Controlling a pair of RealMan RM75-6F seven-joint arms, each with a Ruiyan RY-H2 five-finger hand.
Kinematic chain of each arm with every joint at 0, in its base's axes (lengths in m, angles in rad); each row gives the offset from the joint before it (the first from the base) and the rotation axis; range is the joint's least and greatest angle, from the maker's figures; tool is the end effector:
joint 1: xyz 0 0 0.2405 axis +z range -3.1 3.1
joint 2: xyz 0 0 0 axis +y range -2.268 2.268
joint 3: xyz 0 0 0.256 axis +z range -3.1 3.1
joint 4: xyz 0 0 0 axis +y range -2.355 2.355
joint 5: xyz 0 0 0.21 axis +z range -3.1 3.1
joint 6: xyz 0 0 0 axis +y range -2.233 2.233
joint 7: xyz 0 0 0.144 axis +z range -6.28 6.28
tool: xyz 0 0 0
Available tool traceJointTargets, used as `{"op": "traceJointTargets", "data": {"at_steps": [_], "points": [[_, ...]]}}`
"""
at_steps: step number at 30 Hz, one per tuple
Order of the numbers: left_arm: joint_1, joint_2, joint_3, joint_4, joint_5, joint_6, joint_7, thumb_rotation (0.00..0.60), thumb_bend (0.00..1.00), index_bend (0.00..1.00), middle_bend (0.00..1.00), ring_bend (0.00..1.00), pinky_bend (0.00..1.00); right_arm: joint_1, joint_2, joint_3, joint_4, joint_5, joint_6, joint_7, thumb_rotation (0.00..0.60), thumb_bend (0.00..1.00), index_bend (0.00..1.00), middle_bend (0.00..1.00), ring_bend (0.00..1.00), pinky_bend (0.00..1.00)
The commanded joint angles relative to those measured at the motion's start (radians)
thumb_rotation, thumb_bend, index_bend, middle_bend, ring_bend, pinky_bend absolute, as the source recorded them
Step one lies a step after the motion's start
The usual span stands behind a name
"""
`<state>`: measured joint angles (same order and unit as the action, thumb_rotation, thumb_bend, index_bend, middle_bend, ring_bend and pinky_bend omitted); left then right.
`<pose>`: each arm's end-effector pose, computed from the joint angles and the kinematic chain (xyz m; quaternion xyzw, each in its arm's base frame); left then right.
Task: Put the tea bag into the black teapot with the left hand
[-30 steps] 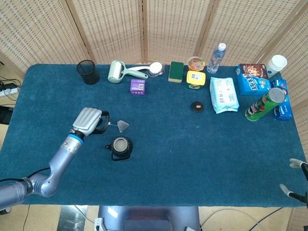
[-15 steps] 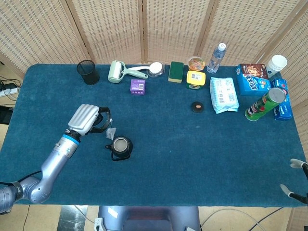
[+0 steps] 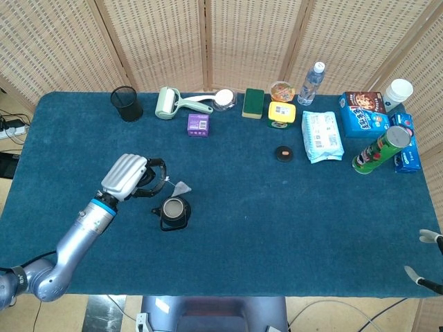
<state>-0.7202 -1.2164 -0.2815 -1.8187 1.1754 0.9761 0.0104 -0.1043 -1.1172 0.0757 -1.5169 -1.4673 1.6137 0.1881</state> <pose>-0.1036 0.3399 0.0847 -0.6773 -0.4379 -0.4910 0.3293 -0.3518 -0.1221 0.1920 0.4977 -0.4180 0.4020 0.6450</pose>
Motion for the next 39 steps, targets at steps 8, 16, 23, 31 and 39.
{"op": "traceJointTargets", "data": {"at_steps": [8, 16, 23, 31, 39], "points": [[-0.004, 0.013, 0.009, -0.022, 0.005, -0.005, -0.009, 0.600, 0.50, 0.64, 0.98, 0.95, 0.92, -0.003, 0.000, 0.001, 0.003, 0.003, 0.001, 0.005, 0.600, 0.10, 0.26, 0.37, 0.30, 0.38], [-0.007, 0.019, 0.023, -0.030, 0.003, -0.016, -0.010, 0.600, 0.50, 0.64, 0.98, 0.95, 0.92, 0.000, 0.005, 0.004, 0.004, 0.006, -0.003, 0.010, 0.600, 0.10, 0.26, 0.37, 0.30, 0.38], [-0.004, 0.029, 0.031, -0.043, 0.015, -0.013, -0.016, 0.600, 0.50, 0.64, 0.98, 0.95, 0.92, -0.003, 0.001, 0.001, 0.005, 0.002, -0.001, 0.008, 0.600, 0.10, 0.26, 0.37, 0.30, 0.38], [0.008, 0.057, 0.040, -0.075, 0.033, 0.000, -0.025, 0.600, 0.50, 0.65, 0.98, 0.95, 0.92, -0.002, 0.000, 0.002, 0.005, -0.001, 0.002, 0.007, 0.600, 0.10, 0.26, 0.37, 0.30, 0.38], [0.017, 0.068, 0.049, -0.085, 0.038, 0.009, -0.026, 0.600, 0.50, 0.64, 0.98, 0.95, 0.92, -0.004, 0.003, 0.001, 0.003, -0.003, 0.003, 0.005, 0.600, 0.10, 0.26, 0.37, 0.30, 0.38]]}}
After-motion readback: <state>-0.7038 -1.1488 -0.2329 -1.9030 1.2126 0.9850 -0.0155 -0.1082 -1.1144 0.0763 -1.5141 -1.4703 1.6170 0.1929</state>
